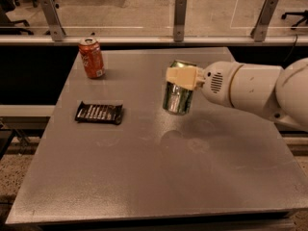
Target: Place green can upright
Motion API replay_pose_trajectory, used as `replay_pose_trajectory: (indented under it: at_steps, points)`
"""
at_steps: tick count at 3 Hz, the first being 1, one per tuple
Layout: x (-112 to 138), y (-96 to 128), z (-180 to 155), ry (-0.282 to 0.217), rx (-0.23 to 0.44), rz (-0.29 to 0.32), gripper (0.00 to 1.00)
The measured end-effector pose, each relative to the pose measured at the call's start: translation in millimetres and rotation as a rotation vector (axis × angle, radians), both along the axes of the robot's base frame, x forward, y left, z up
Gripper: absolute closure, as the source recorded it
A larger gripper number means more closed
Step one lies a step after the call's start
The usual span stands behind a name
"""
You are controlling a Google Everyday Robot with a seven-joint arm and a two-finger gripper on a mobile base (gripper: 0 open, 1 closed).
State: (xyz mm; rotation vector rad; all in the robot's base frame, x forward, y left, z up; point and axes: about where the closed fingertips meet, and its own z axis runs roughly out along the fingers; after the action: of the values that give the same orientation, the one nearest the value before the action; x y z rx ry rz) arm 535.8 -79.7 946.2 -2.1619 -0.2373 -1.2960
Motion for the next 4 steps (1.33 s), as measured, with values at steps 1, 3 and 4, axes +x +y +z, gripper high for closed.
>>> replay_pose_trajectory:
  at_steps: [1, 3, 4]
  points:
    - [-10, -7, -5, -0.12, -0.061, 0.042, 1.0]
    - [-16, -18, -21, -0.369, -0.25, 0.095, 1.0]
    - [-15, -20, -30, -0.424, -0.29, 0.089, 1.0]
